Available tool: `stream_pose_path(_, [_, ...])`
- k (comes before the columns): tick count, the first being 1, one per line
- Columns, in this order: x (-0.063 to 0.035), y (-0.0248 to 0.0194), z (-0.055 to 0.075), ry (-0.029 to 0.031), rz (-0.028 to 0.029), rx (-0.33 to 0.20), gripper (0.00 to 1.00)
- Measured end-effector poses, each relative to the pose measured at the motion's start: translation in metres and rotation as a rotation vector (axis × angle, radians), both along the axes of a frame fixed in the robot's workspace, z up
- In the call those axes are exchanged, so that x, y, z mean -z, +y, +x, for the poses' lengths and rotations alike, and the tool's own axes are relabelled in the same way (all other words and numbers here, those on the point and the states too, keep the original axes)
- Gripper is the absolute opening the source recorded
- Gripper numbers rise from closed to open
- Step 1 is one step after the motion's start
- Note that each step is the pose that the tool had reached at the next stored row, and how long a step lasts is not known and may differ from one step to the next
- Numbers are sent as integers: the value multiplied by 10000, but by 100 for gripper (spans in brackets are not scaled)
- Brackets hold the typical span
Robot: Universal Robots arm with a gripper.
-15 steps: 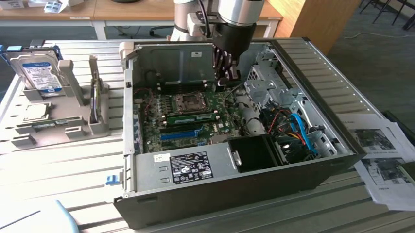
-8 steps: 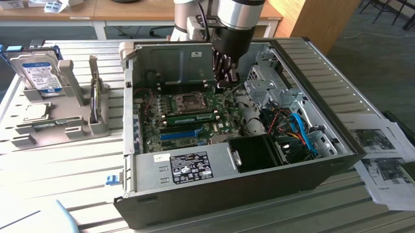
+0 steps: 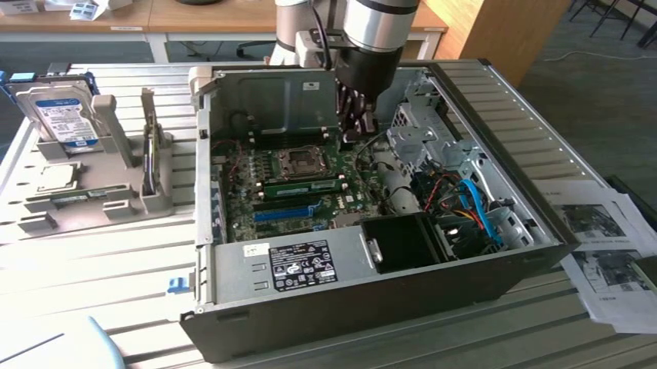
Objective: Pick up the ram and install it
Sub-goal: 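Press down the ram until it locks into place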
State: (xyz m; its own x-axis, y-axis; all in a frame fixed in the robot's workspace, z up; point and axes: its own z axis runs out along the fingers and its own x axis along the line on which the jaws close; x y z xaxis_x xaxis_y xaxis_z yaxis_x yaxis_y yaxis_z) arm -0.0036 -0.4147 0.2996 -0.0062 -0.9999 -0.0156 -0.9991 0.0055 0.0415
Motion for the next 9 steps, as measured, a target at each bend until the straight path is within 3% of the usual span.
stream_pose_path(9, [75,0,0,0,-1,0,9])
